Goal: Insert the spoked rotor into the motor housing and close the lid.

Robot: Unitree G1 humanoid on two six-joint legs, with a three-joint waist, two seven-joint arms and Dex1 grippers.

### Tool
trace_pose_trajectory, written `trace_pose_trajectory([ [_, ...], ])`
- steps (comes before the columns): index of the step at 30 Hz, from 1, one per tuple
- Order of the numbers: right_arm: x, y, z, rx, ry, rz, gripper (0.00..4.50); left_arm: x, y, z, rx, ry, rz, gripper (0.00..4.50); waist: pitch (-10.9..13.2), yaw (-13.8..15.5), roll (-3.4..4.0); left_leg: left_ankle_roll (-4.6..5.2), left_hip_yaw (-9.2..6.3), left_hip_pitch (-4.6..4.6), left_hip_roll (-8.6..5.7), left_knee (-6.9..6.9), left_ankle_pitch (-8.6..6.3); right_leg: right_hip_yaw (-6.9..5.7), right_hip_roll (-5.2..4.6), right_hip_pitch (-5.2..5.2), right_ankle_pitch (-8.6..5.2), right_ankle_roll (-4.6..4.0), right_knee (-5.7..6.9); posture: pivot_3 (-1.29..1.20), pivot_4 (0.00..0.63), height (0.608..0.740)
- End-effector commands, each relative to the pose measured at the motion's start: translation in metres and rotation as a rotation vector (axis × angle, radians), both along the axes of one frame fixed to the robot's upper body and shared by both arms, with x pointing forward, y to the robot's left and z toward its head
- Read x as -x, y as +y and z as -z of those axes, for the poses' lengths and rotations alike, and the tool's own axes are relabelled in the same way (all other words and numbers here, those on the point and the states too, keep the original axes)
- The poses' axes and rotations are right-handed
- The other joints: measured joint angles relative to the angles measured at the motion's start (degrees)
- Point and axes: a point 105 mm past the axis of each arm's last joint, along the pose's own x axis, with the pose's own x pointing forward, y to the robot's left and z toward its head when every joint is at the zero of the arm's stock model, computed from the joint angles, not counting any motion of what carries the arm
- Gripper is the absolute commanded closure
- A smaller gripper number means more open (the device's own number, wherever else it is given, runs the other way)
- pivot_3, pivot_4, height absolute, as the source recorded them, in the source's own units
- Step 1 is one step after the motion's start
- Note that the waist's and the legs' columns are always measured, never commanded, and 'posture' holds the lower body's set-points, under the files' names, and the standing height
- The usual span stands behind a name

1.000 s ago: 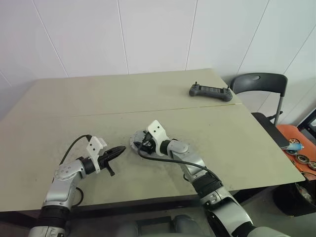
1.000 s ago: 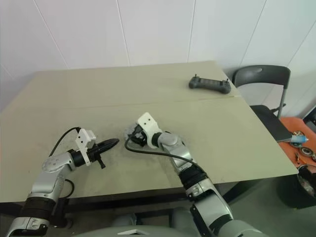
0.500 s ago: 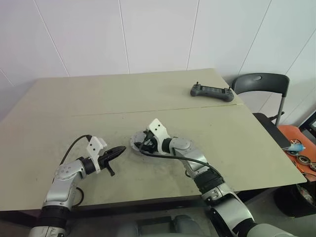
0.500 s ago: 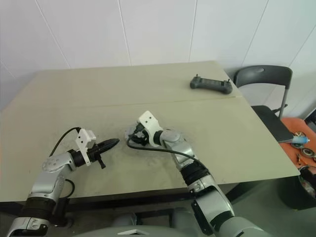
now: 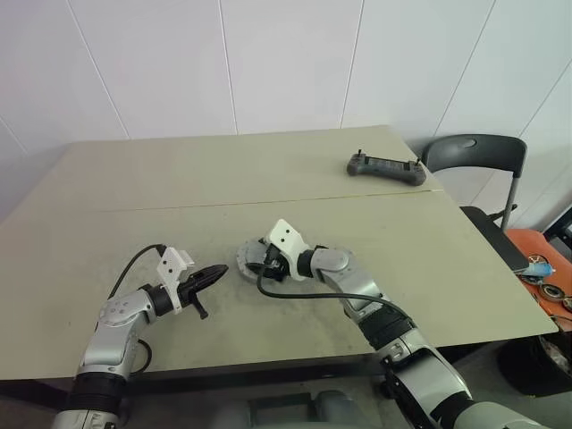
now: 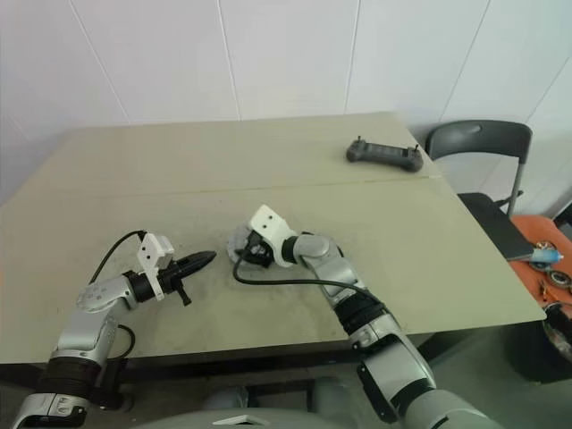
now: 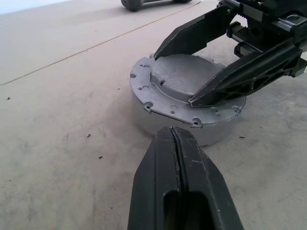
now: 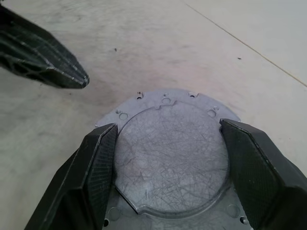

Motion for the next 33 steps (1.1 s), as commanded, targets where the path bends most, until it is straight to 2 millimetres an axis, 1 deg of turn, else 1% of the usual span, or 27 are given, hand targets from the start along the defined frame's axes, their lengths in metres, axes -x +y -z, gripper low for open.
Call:
trace_pose_trajectory([
  [1,0.015,-0.012,0.032,-0.005,0.237,0.022,1.47,-0.005,0.001,-0.016,0.009,-0.057,-0.001,4.5,0.0,0.12,-0.01,0.0,0.0,-0.04,0.0,-0.01,0.0,0.0,0.0,0.01,0.0,0.0,0.0,0.0,0.0,0.74],
  [3,0.014,-0.011,0.028,-0.027,0.257,0.024,1.47,-0.005,0.002,-0.016,0.008,-0.057,-0.002,4.5,0.0,0.36,-0.01,0.0,0.0,-0.12,0.0,-0.03,0.0,0.0,0.0,0.03,0.01,0.0,0.01,0.0,0.0,0.74],
  [5,0.012,-0.014,0.031,0.007,0.238,0.03,1.47,-0.006,0.002,-0.016,0.007,-0.057,-0.003,4.5,0.0,0.55,-0.01,0.09,0.01,-0.13,0.0,-0.06,-0.05,0.0,0.0,0.02,-0.01,0.02,0.01,0.0,0.0,0.74],
  [7,0.013,-0.018,0.038,0.082,0.199,0.008,1.47,-0.006,0.003,-0.016,0.007,-0.056,-0.002,4.5,0.0,0.81,0.0,0.17,0.01,-0.12,0.0,-0.06,-0.1,0.0,0.02,0.0,-0.02,0.04,0.01,0.0,0.0,0.74],
  [12,0.021,-0.028,0.055,0.198,0.202,-0.027,1.47,-0.006,0.002,-0.017,0.007,-0.057,0.001,4.5,-0.06,1.04,0.03,0.18,0.03,0.0,-0.01,-0.02,-0.12,0.0,-0.01,0.0,-0.04,0.04,-0.01,0.0,0.0,0.74],
  [18,0.024,-0.026,0.055,0.163,0.242,-0.036,1.47,-0.006,0.002,-0.017,0.006,-0.057,0.003,4.5,-0.18,1.05,0.03,0.18,0.03,0.04,-0.01,0.05,-0.12,0.0,-0.04,0.01,-0.05,0.04,-0.03,0.0,0.0,0.74],
  [21,0.026,-0.03,0.062,0.138,0.301,-0.021,1.47,-0.006,0.002,-0.017,0.007,-0.056,0.003,4.5,-0.19,1.06,0.03,0.18,0.03,0.01,-0.02,0.0,-0.12,0.0,-0.05,0.0,-0.05,0.05,-0.05,0.0,0.0,0.74],
  [22,0.026,-0.029,0.061,0.112,0.318,-0.009,1.47,-0.006,0.002,-0.017,0.007,-0.056,0.003,4.5,-0.2,1.07,0.03,0.19,0.03,0.0,-0.02,-0.02,-0.13,0.0,-0.05,0.0,-0.06,0.06,-0.05,0.0,0.0,0.74],
  [24,0.022,-0.024,0.047,0.029,0.313,-0.009,1.47,-0.006,0.002,-0.017,0.008,-0.056,0.002,4.5,-0.2,1.15,0.03,0.21,0.03,-0.01,-0.03,-0.02,-0.14,0.0,-0.05,0.01,-0.06,0.07,-0.05,0.0,0.0,0.74],
  [26,0.019,-0.021,0.038,0.003,0.279,-0.024,1.47,-0.006,0.002,-0.017,0.008,-0.055,0.002,4.5,-0.2,1.22,0.03,0.21,0.03,-0.09,-0.04,-0.02,-0.14,0.0,-0.06,0.03,-0.07,0.08,-0.05,0.0,0.0,0.74],
  [30,0.024,-0.017,0.033,0.011,0.192,-0.097,1.47,-0.006,0.002,-0.016,0.009,-0.054,0.003,4.5,-0.2,1.13,0.03,0.23,0.04,-0.13,-0.05,-0.04,-0.15,0.0,-0.06,0.04,-0.07,0.1,-0.05,0.0,0.0,0.74],
  [32,0.023,-0.017,0.032,0.005,0.173,-0.096,1.47,-0.006,0.002,-0.016,0.009,-0.054,0.003,4.5,-0.2,1.08,0.03,0.23,0.04,-0.12,-0.05,-0.06,-0.16,0.0,-0.05,0.03,-0.08,0.11,-0.05,0.0,0.0,0.74],
  [33,0.019,-0.016,0.029,-0.013,0.154,-0.077,1.47,-0.006,0.002,-0.016,0.009,-0.054,0.002,4.5,-0.2,1.07,0.03,0.23,0.04,-0.12,-0.04,-0.06,-0.16,0.0,-0.04,0.03,-0.08,0.11,-0.04,0.0,0.0,0.74],
])
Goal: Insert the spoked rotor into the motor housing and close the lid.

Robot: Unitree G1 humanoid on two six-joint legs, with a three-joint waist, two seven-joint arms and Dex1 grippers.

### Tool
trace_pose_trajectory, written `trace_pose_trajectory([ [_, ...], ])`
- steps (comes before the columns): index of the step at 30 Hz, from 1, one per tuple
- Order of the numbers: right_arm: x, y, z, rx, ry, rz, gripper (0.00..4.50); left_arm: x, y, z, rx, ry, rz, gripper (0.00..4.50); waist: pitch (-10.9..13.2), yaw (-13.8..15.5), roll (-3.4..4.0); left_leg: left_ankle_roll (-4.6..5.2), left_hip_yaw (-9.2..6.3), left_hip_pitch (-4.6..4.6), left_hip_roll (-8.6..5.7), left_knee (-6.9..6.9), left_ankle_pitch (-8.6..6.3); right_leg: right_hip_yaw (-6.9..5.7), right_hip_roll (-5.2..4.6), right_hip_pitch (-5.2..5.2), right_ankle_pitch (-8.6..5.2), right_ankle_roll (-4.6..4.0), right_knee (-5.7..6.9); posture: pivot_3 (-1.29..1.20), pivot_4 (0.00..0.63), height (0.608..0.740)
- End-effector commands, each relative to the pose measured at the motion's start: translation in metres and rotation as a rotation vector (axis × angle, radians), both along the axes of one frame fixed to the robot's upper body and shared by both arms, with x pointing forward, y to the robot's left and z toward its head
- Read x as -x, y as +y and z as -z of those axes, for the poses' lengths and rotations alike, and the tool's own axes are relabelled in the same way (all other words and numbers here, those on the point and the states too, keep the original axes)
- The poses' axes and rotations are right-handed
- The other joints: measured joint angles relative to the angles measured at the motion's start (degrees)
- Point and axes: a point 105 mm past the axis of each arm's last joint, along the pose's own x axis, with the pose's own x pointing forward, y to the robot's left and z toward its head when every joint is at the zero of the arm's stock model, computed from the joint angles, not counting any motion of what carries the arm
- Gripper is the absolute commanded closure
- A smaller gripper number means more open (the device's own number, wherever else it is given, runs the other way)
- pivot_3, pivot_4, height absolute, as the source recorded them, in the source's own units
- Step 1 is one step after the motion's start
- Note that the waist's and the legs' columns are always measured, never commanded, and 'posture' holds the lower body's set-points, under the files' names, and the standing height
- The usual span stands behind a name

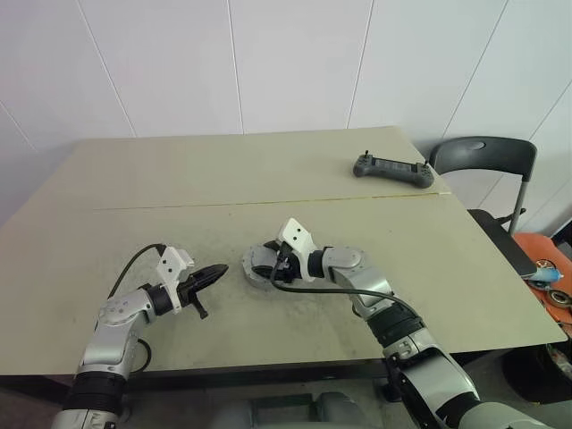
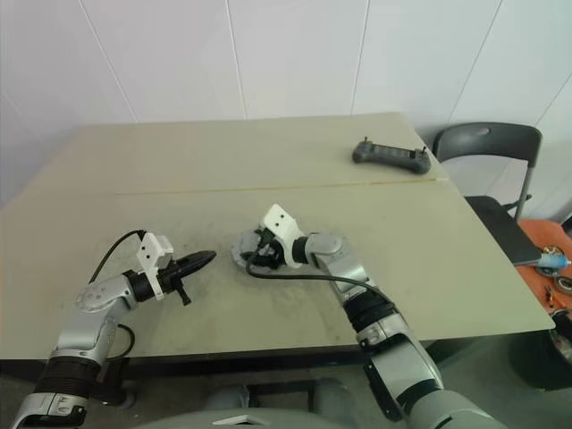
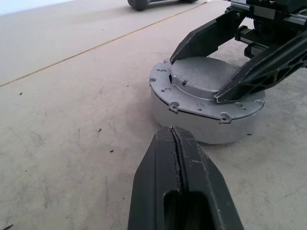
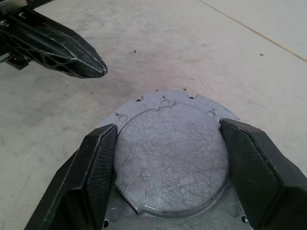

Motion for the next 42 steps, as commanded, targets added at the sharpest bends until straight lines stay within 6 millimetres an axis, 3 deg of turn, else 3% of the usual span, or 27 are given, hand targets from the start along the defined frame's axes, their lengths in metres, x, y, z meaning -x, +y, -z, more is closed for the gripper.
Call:
trace_pose_trajectory([
  [1,0.009,-0.004,0.026,0.035,0.061,0.005,1.47,-0.006,0.002,-0.015,0.008,-0.053,-0.003,4.5,0.0,-0.02,0.0,0.0,0.0,0.0,0.0,0.0,0.0,0.0,0.0,0.0,0.0,0.0,0.0,0.0,0.0,0.74],
  [10,0.006,0.011,-0.01,-0.214,0.079,0.011,1.47,-0.005,0.002,-0.014,0.007,-0.05,-0.003,4.5,0.04,-0.14,0.01,0.0,0.0,0.0,0.04,0.03,0.0,0.01,0.07,-0.03,0.0,-0.01,0.08,0.0,0.0,0.74],
  [15,0.008,0.013,-0.019,-0.265,0.103,-0.003,1.47,-0.005,0.001,-0.015,0.008,-0.051,-0.002,4.5,0.1,-0.33,0.08,0.0,0.0,-0.09,0.06,0.01,0.0,0.02,0.13,-0.16,0.02,0.0,0.12,0.0,0.0,0.74],
  [22,-0.001,0.008,0.0,-0.064,-0.022,0.038,1.47,-0.005,0.001,-0.015,0.01,-0.053,-0.001,4.5,0.11,-0.37,0.09,0.0,0.02,-0.05,0.06,0.04,0.0,0.02,0.16,-0.14,0.01,-0.02,0.14,0.0,0.0,0.74],
  [31,-0.016,0.006,-0.002,-0.064,-0.063,0.123,1.47,-0.004,0.001,-0.014,0.01,-0.049,-0.002,4.5,0.12,-1.17,0.09,0.0,-0.01,0.08,0.13,0.19,0.02,0.02,0.17,-0.05,0.08,-0.13,0.19,0.0,0.0,0.74],
  [35,-0.01,0.007,0.007,-0.028,-0.046,0.083,1.47,-0.003,0.001,-0.013,0.008,-0.047,-0.004,4.5,0.12,-1.37,0.09,0.0,-0.02,0.07,0.12,0.19,0.02,0.02,0.16,-0.02,0.08,-0.13,0.19,0.0,0.0,0.74],
  [39,0.011,0.011,0.021,0.017,0.019,-0.029,1.47,-0.003,0.002,-0.013,0.007,-0.046,-0.003,4.5,0.11,-1.39,0.09,0.0,-0.02,0.06,0.12,0.18,0.02,0.02,0.15,-0.02,0.08,-0.13,0.19,0.0,0.0,0.74],
  [42,0.017,0.011,0.019,-0.005,0.058,-0.063,1.47,-0.003,0.002,-0.013,0.007,-0.047,-0.003,4.5,0.11,-1.29,0.07,0.0,-0.02,0.01,0.1,0.11,0.01,0.02,0.12,-0.04,0.07,-0.1,0.13,0.0,0.0,0.74],
])
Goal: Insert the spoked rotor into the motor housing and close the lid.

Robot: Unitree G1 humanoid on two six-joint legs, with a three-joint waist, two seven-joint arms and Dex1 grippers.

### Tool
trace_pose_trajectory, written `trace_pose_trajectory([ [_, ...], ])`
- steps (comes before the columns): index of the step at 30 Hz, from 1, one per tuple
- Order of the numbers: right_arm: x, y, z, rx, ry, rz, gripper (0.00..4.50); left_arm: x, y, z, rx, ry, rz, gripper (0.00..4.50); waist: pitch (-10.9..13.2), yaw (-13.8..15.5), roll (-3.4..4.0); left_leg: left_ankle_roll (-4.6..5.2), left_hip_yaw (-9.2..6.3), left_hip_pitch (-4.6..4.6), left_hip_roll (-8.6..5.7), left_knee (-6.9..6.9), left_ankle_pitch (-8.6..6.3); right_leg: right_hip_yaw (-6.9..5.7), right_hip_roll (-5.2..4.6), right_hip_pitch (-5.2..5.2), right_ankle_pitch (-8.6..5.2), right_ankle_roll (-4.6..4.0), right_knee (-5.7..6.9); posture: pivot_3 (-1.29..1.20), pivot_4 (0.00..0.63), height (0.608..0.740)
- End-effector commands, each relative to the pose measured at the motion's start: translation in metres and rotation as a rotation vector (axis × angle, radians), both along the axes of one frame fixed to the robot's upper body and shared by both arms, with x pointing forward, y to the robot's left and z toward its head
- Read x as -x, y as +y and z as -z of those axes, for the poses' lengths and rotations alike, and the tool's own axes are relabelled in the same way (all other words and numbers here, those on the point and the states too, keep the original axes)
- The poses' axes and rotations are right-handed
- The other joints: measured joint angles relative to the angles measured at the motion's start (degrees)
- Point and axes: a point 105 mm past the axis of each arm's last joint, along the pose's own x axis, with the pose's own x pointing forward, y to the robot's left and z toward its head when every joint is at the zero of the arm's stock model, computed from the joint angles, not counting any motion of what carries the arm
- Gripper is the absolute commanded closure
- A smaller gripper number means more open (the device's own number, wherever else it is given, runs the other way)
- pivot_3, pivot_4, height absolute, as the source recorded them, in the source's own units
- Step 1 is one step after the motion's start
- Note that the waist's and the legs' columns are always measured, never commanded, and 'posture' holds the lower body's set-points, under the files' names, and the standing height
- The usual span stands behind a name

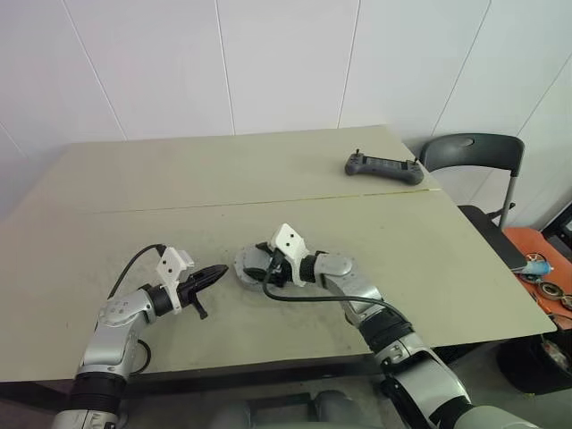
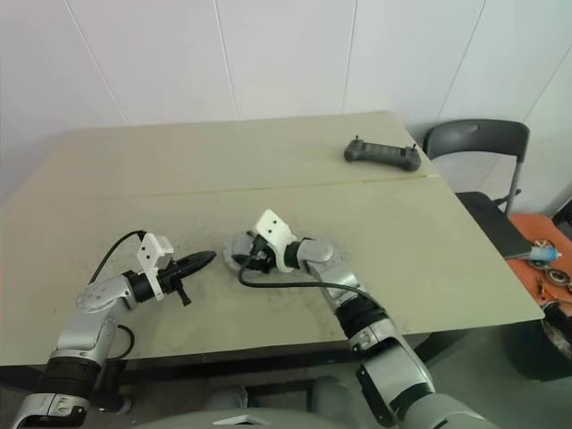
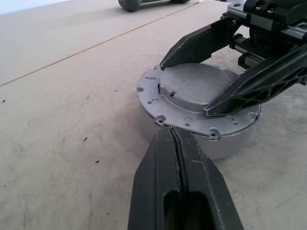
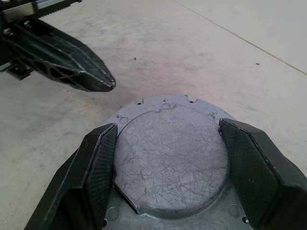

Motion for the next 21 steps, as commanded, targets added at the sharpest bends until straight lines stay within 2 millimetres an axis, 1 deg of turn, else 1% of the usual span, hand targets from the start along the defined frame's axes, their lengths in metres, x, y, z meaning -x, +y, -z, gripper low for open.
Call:
trace_pose_trajectory([
  [1,0.011,-0.003,0.013,0.008,0.113,-0.04,1.47,-0.003,0.002,-0.014,0.006,-0.051,-0.002,4.5,0.0,0.0,-0.01,0.0,0.0,-0.01,-0.01,-0.03,0.0,0.0,-0.01,-0.01,-0.01,0.01,-0.02,0.0,0.0,0.74],
  [4,-0.007,-0.011,0.009,0.031,0.06,0.044,1.47,-0.003,0.002,-0.014,0.006,-0.051,0.0,4.5,0.0,-0.01,0.0,0.01,0.0,-0.07,-0.03,-0.1,-0.02,0.0,-0.04,-0.08,-0.01,0.05,-0.04,0.0,0.0,0.74],
  [5,-0.011,-0.014,0.01,0.05,0.039,0.06,1.47,-0.003,0.002,-0.014,0.006,-0.051,0.0,4.5,0.0,-0.02,0.0,0.01,0.01,-0.07,-0.03,-0.1,-0.02,0.0,-0.04,-0.08,-0.01,0.05,-0.04,0.0,0.0,0.74],
  [7,-0.012,-0.016,0.016,0.088,0.033,0.061,1.47,-0.003,0.002,-0.014,0.006,-0.051,0.001,4.5,0.01,-0.01,0.02,0.01,0.01,-0.03,-0.02,-0.06,-0.01,-0.01,-0.02,-0.05,-0.02,0.04,-0.02,0.0,0.0,0.74],
  [9,-0.006,-0.019,0.032,0.167,0.053,0.039,1.47,-0.003,0.001,-0.015,0.007,-0.051,0.001,4.5,0.02,-0.03,0.04,0.01,0.01,0.12,-0.01,0.03,-0.01,-0.01,-0.02,0.02,-0.03,0.03,0.01,0.0,0.0,0.74],
  [10,-0.003,-0.025,0.046,0.245,0.056,0.031,1.47,-0.004,0.001,-0.015,0.007,-0.051,0.001,4.5,0.01,-0.09,0.04,0.01,0.0,0.18,-0.01,0.07,-0.01,-0.01,-0.03,0.0,-0.03,0.02,0.01,0.0,0.0,0.74],
  [11,-0.003,-0.03,0.056,0.301,0.048,0.046,1.47,-0.004,0.001,-0.015,0.007,-0.051,0.0,4.5,-0.03,-0.2,0.06,0.01,-0.01,0.24,0.0,0.09,-0.01,0.0,-0.04,0.02,-0.03,0.02,0.0,0.0,0.0,0.74],
  [12,-0.007,-0.033,0.059,0.31,0.039,0.08,1.47,-0.004,0.001,-0.015,0.007,-0.052,0.0,4.5,-0.11,-0.24,0.09,0.01,-0.03,0.29,0.01,0.09,-0.01,0.01,-0.09,0.05,-0.03,0.02,0.0,0.0,0.0,0.74],
  [16,-0.02,-0.03,0.042,0.218,-0.006,0.144,1.47,-0.003,0.002,-0.015,0.005,-0.052,-0.002,4.5,-0.13,-0.3,0.2,-0.17,-0.1,0.76,0.05,0.08,-0.12,0.01,-0.25,0.43,-0.04,0.0,-0.03,0.0,0.0,0.74],
  [18,-0.021,-0.031,0.041,0.22,-0.014,0.144,1.47,-0.003,0.001,-0.015,0.005,-0.052,-0.001,4.5,-0.05,-0.3,0.34,-0.21,-0.14,0.87,0.06,0.08,-0.15,-0.09,-0.37,0.53,-0.04,-0.01,-0.16,0.0,0.0,0.74],
  [20,-0.018,-0.029,0.041,0.204,0.011,0.124,1.47,-0.003,0.001,-0.015,0.006,-0.052,-0.001,4.5,-0.11,-0.36,0.88,-0.22,-0.27,0.67,0.11,0.07,-0.16,-0.34,-0.38,0.52,-0.04,-0.01,-0.59,0.0,0.0,0.74],
  [21,-0.014,-0.024,0.038,0.159,0.052,0.101,1.47,-0.003,0.002,-0.015,0.006,-0.052,-0.001,4.5,-0.09,-0.33,1.03,-0.22,-0.51,0.36,0.21,0.06,-0.16,-0.74,-0.36,0.49,-0.04,-0.01,-1.11,0.0,0.0,0.74],
])
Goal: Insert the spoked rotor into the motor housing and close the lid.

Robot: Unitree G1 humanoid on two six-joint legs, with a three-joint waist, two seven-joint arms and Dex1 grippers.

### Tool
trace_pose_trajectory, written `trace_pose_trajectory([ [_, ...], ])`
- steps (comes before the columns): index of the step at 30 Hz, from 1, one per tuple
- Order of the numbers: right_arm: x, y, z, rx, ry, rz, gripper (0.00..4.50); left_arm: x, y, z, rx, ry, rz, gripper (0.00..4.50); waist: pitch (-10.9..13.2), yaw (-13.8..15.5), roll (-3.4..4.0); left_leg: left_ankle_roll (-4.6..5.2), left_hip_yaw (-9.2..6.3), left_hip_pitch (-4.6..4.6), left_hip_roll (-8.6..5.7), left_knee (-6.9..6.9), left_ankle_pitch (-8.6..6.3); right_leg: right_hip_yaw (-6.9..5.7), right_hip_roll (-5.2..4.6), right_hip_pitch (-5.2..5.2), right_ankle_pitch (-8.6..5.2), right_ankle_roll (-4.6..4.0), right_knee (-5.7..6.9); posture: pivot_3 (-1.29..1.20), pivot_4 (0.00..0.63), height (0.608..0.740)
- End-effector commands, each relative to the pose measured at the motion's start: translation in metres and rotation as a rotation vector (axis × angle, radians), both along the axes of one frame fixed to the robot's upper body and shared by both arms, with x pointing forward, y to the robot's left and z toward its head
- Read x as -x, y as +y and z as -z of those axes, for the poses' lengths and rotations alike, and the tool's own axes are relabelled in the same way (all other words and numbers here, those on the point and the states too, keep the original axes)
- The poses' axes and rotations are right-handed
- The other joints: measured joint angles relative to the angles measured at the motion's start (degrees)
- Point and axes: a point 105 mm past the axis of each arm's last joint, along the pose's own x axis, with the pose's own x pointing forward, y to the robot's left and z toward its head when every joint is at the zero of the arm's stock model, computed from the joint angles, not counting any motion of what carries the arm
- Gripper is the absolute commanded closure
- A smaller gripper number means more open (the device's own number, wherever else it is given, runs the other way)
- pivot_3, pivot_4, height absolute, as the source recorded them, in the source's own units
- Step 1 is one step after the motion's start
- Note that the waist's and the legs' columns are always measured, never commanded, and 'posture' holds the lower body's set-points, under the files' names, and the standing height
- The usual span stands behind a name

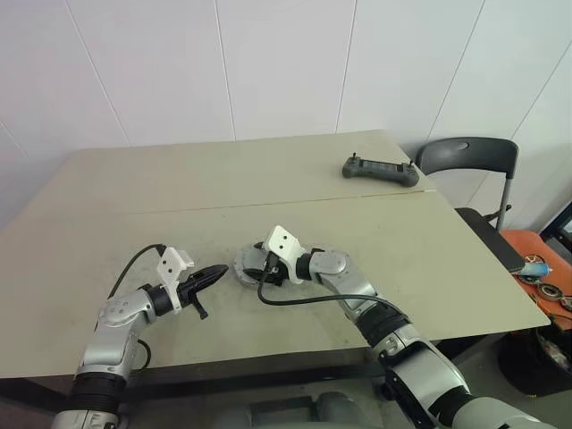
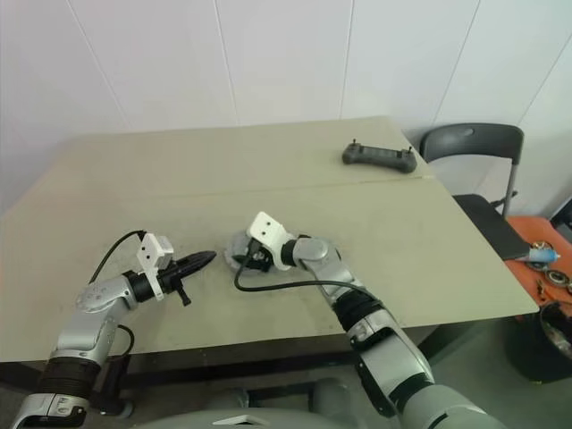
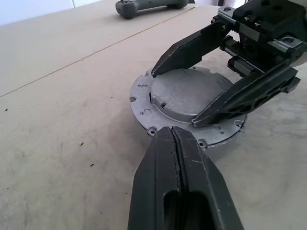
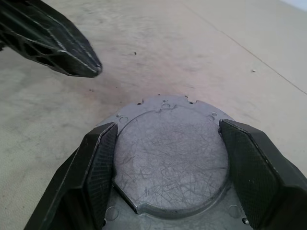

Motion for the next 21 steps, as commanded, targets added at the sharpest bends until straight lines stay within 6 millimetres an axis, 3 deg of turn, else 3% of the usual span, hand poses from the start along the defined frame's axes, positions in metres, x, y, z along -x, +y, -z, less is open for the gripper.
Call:
trace_pose_trajectory([
  [1,0.005,-0.02,0.024,0.026,0.155,0.044,1.47,-0.003,0.002,-0.014,0.006,-0.047,-0.004,4.5,0.04,0.07,0.13,0.0,-0.12,-0.3,0.0,-0.01,0.0,-0.29,-0.13,-0.15,0.01,0.0,-0.2,0.0,0.0,0.74],
  [4,0.013,-0.009,0.003,-0.106,0.211,-0.012,1.47,-0.003,0.002,-0.014,0.007,-0.047,-0.005,4.5,0.05,0.27,0.09,0.01,-0.04,-0.37,-0.17,0.01,0.01,-0.55,-0.77,-0.14,0.01,0.0,-0.16,0.0,0.0,0.74],
  [8,0.003,-0.005,-0.027,-0.193,0.145,0.003,1.47,-0.003,0.002,-0.013,0.007,-0.046,-0.004,4.5,-0.09,0.35,-0.24,0.06,0.23,-0.33,-0.29,0.05,0.04,-0.55,-1.08,-0.3,0.04,0.01,0.45,0.0,0.0,0.74],
  [10,0.001,-0.005,-0.031,-0.193,0.112,0.011,1.47,-0.004,0.002,-0.013,0.007,-0.046,-0.003,4.5,-0.13,0.48,-0.46,0.22,0.45,-0.39,-0.44,-0.03,0.14,-0.55,-1.3,-0.57,0.13,0.09,1.11,0.0,0.0,0.74],
  [15,-0.005,-0.002,-0.047,-0.263,0.077,0.042,1.47,-0.004,0.002,-0.013,0.007,-0.046,-0.004,4.5,-0.13,0.65,-0.46,0.3,0.39,-1.27,-0.32,-0.53,0.1,-0.58,-0.9,-1.68,0.27,0.36,1.17,0.0,0.0,0.74],
  [21,0.005,0.002,-0.049,-0.217,0.072,-0.038,1.47,-0.003,0.002,-0.013,0.007,-0.043,-0.006,4.5,-0.06,1.0,-0.42,0.31,0.49,-1.21,-0.28,-0.13,0.09,-0.61,-0.67,-1.46,0.22,-0.03,1.13,0.0,0.0,0.74],
])
